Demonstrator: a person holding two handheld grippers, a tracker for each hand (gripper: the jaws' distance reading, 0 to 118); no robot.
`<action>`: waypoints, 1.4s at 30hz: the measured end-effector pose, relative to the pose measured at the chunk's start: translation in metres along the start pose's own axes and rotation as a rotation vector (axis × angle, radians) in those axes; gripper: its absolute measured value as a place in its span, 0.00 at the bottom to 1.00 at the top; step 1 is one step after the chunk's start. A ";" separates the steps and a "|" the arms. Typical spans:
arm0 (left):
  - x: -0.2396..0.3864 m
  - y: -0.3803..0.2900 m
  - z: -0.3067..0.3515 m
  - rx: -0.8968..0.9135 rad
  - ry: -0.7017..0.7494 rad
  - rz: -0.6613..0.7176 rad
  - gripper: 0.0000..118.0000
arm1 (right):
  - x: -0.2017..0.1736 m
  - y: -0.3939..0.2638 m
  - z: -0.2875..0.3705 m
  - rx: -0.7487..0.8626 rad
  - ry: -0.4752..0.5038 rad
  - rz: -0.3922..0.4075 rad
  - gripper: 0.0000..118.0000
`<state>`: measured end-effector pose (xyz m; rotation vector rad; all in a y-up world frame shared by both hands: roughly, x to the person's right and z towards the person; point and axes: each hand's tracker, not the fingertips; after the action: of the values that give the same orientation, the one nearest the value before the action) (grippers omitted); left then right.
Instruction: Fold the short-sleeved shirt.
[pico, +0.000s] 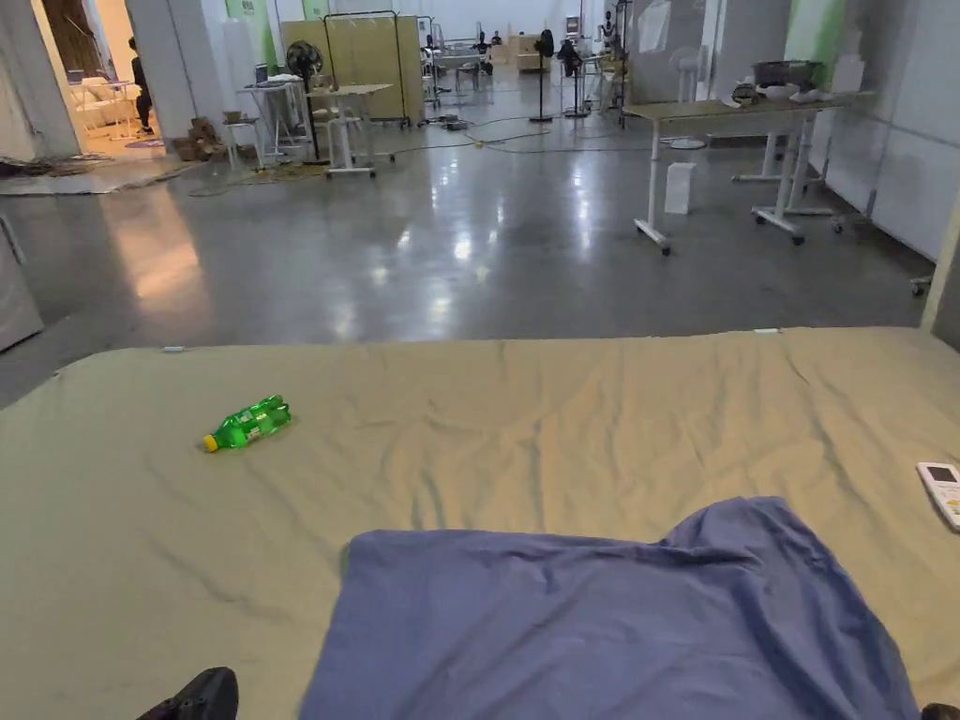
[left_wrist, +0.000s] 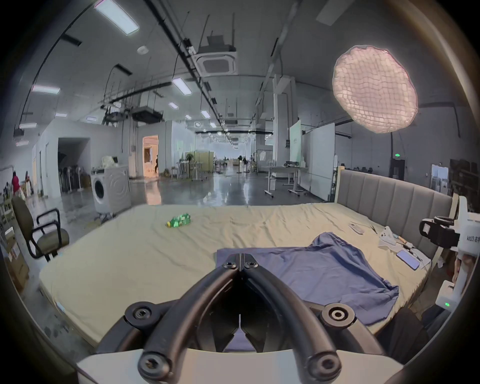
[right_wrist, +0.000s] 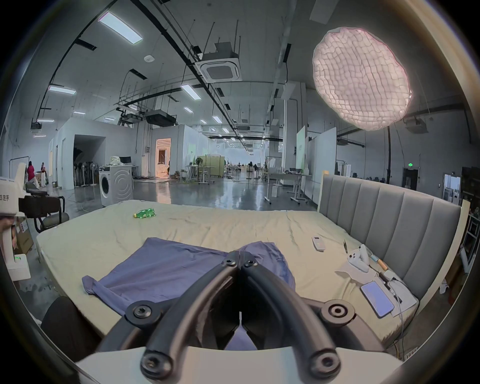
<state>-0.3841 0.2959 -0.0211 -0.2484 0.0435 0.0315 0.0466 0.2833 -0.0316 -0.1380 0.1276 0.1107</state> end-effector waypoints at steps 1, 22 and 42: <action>-0.008 -0.006 -0.007 -0.034 -0.010 0.035 0.00 | 0.001 -0.003 0.000 -0.015 0.000 -0.007 0.00; -0.079 -0.157 -0.136 -0.663 -0.051 0.102 0.48 | 0.029 -0.048 -0.001 -0.271 -0.045 -0.167 0.00; -0.033 -0.160 -0.159 -0.816 -0.097 -0.238 0.04 | 0.093 -0.096 -0.051 -0.602 -0.079 -0.097 0.54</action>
<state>-0.4179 0.1011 -0.1343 -1.0649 -0.1000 -0.1805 0.1433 0.1909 -0.0821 -0.7389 0.0050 0.0547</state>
